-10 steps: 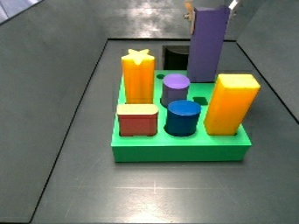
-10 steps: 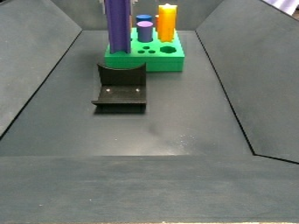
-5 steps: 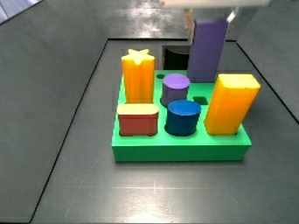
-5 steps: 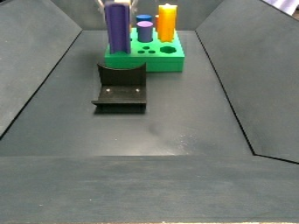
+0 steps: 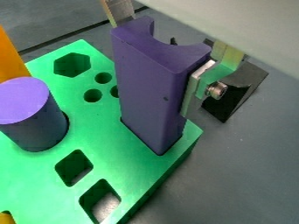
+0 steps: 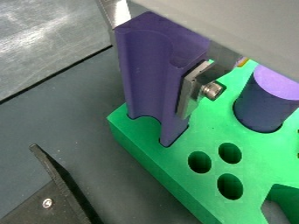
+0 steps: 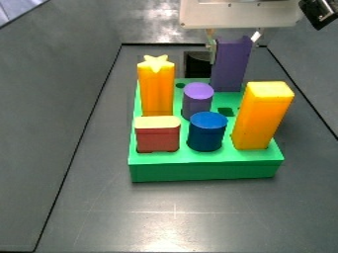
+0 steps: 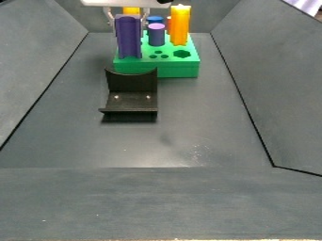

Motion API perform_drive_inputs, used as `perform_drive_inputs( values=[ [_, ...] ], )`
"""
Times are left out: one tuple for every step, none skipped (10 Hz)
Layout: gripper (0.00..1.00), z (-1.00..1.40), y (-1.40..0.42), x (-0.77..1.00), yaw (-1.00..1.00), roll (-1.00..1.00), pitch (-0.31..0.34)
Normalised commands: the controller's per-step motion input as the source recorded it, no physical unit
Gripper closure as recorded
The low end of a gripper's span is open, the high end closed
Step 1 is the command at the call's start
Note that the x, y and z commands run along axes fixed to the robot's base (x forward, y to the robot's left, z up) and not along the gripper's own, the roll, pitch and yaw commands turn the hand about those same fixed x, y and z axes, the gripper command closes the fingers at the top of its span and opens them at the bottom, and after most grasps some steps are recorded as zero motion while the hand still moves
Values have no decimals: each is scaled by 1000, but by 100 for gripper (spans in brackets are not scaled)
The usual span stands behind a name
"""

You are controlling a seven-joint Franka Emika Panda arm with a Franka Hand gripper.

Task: Pick up the arch object. Move up. Place the arch object on the fixture. Regrasp the arch object. Rotate the arch object. Move to above the board. Insert the arch object.
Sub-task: Insert the arch object.

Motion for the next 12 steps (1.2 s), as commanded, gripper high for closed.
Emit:
perform_drive_inputs(
  values=[
    [100, -140, -9, 17, -37, -6, -11],
    [100, 0, 0, 0, 0, 4, 0],
    [100, 0, 0, 0, 0, 0, 19],
    [100, -149, -183, -194, 0, 116, 19],
    [100, -166, -437, -617, 40, 231, -30],
    [100, -169, -460, -746, 0, 290, -29],
    [100, -151, -386, -746, 0, 226, -53],
    [100, -151, -337, -894, -23, 243, -67],
    [100, -77, -220, -560, -203, 146, -50],
    [100, 0, 0, 0, 11, -4, 0],
    [100, 0, 0, 0, 0, 0, -13],
    [100, 0, -57, 0, 0, 0, -31]
  ],
)
